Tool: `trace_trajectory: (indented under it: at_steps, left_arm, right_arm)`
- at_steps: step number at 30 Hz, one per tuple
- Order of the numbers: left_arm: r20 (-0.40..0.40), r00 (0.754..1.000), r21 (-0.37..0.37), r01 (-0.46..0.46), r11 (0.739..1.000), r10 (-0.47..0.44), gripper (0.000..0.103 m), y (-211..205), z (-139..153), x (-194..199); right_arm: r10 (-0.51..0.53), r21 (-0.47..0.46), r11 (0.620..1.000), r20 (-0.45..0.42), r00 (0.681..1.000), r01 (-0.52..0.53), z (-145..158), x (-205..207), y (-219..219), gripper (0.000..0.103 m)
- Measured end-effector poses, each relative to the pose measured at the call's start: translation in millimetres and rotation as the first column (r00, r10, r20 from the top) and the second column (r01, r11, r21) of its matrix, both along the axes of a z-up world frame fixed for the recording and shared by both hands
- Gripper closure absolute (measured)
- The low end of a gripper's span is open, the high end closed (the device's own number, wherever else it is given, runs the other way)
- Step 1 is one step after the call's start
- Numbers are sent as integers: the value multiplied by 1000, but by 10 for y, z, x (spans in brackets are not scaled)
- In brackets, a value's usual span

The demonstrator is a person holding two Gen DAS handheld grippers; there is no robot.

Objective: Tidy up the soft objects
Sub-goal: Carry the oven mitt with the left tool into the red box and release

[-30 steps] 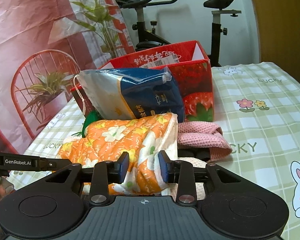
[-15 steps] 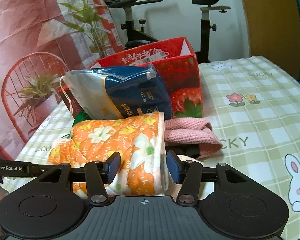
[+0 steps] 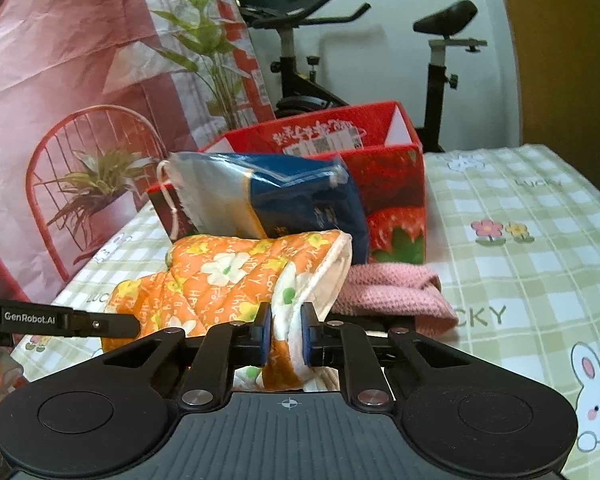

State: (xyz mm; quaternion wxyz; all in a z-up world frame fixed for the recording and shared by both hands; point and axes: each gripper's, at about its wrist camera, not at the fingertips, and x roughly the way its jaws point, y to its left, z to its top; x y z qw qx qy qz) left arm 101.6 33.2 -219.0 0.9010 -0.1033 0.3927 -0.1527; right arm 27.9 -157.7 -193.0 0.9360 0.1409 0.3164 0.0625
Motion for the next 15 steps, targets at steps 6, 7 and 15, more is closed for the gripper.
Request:
trace_trajectory:
  at_steps: [6, 7, 15]
  left_arm:
    - [77, 997, 20, -7, 1000, 6, 89, -6, 158, -91]
    - [91, 996, 19, -9, 1000, 7, 89, -2, 190, -108]
    - [186, 982, 15, -17, 1000, 13, 89, 22, 387, -204]
  right_arm:
    - [26, -49, 999, 80, 996, -22, 220, -77, 92, 90]
    - [29, -57, 998, 93, 995, -24, 258, -88, 106, 90]
    - [53, -111, 993, 160, 986, -36, 497, -101, 169, 90]
